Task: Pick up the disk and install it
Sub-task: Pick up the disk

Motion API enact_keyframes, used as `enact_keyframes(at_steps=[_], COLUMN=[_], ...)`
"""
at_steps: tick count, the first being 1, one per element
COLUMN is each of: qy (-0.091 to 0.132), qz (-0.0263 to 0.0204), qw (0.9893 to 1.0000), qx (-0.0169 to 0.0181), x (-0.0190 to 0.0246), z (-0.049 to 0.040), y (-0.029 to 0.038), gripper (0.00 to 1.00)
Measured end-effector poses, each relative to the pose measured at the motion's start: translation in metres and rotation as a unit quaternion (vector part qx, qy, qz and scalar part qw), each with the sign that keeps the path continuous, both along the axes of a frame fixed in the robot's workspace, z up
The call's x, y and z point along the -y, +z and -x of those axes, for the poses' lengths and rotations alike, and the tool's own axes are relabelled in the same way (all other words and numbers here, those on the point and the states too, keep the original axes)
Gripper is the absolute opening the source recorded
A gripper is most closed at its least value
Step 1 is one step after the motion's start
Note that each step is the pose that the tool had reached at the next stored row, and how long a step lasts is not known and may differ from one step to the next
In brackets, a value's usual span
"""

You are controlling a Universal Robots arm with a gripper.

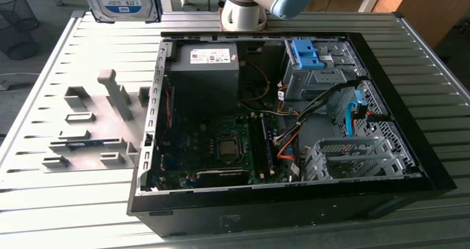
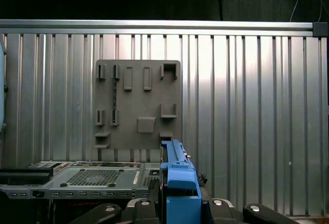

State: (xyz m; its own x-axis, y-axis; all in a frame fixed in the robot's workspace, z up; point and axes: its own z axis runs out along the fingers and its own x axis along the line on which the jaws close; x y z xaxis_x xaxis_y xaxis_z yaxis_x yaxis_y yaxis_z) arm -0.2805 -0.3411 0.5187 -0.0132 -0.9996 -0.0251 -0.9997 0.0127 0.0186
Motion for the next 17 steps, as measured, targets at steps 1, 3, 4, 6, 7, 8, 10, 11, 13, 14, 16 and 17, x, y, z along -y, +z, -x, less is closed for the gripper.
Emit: enact_keyframes(at_steps=[1,3,4,6,7,8,10,11,13,14,16,17], qy=[0.0,0.0,0.0,0.0,0.0,0.0,0.0,0.0,0.0,0.0,0.0,0.0], qz=[0.0,0.0,0.0,0.0,0.0,0.0,0.0,0.0,0.0,0.0,0.0,0.0], qw=[1.0,1.0,1.0,1.0,1.0,1.0,1.0,1.0,1.0,1.0,1.0,1.0], qx=[0.0,0.0,0.0,0.0,0.0,0.0,0.0,0.0,0.0,0.0,0.0,0.0], x=[0.0,0.0,0.0,0.0,0.0,0.0,0.0,0.0,0.0,0.0,0.0,0.0], z=[-0.0013,-0.0038,-0.0051,-0.0078,-0.0091,-0.0105,-0.0127,-0.0137,-0.0158,-0.0171,-0.0195,-0.0207], y=[0.0,0.0,0.0,0.0,0.0,0.0,0.0,0.0,0.0,0.0,0.0,0.0], gripper=[0.36,0.36,0.36,0.36,0.36,0.36,0.36,0.36,0.36,0.36,0.36,0.36])
